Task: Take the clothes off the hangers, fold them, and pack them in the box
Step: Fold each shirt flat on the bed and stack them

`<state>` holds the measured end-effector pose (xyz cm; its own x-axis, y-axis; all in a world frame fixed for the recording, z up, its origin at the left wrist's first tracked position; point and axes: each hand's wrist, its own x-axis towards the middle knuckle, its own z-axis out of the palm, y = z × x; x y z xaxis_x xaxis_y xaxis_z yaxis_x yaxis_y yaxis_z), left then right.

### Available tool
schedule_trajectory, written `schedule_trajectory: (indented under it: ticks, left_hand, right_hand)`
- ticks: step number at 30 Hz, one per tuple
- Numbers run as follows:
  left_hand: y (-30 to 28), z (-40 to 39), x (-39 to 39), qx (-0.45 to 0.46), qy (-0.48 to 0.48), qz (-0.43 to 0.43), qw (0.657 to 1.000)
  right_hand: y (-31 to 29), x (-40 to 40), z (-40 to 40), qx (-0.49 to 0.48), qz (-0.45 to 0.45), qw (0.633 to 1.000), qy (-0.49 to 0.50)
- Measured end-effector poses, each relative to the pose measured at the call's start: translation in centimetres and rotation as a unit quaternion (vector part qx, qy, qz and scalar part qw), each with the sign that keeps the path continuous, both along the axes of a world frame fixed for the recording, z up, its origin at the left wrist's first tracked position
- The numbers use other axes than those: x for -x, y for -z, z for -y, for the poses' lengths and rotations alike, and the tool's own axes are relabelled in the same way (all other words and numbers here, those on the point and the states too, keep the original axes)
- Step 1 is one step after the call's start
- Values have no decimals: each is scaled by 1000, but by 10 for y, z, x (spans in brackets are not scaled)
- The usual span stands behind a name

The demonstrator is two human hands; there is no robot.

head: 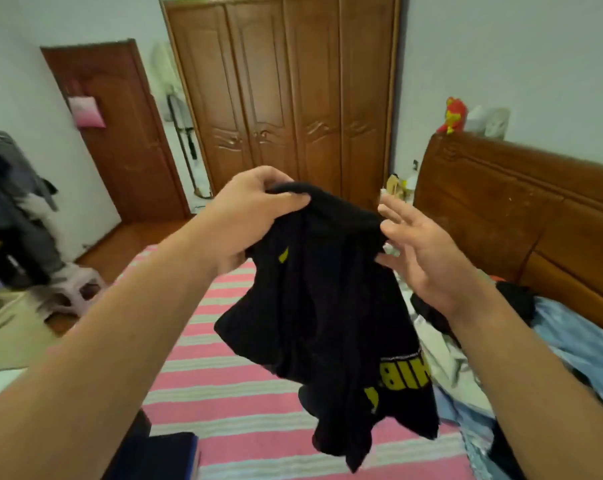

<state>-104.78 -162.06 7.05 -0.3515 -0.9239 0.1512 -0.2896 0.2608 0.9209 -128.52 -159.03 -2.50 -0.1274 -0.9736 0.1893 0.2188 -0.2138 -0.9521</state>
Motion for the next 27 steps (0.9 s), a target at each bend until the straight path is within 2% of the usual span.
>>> schedule_trajectory:
  ticks: [2,4,6,8,10,13,16,18,21,23,25,27]
  left_hand:
    - [-28,6,-14,-1,8,113,994]
    - [-42,10,-18,33,28,260,965]
    - [-45,12,-24,76,26,370,926]
    - [-45,16,-39,108,28,429,896]
    - [-46,21,-61,109,42,458,881]
    - [-48,22,-89,96,48,452,885]
    - [-56,20,-108,103,24,437,893]
    - [-66,13,-124,90,26,433,896]
    - [-75,6,-151,85,90,479,869]
    - [-75,5,-168,52,131,511,848]
    - [-71,9,-181,24,138,534,834]
    - [-62,16,-190,33,131,550,824]
  right_hand:
    - [-12,-50,-6,18,-28,996,-80]
    - [-17,-105,-10,7,-121,987,-105]
    - [-16,-149,-6,-18,-187,982,-16]
    - [-16,-179,0,2,-233,968,91]
    - [-15,-203,3,12,-237,964,119]
    - [-20,-236,3,13,-184,977,105]
    - [-25,-257,5,5,-241,967,76]
    - [-22,-263,7,-2,-302,951,70]
    - [-9,-257,14,4,-418,903,102]
    - [4,-244,20,-43,-497,861,101]
    - [23,-227,28,-114,-521,842,77]
    - [45,-209,32,-169,-536,825,61]
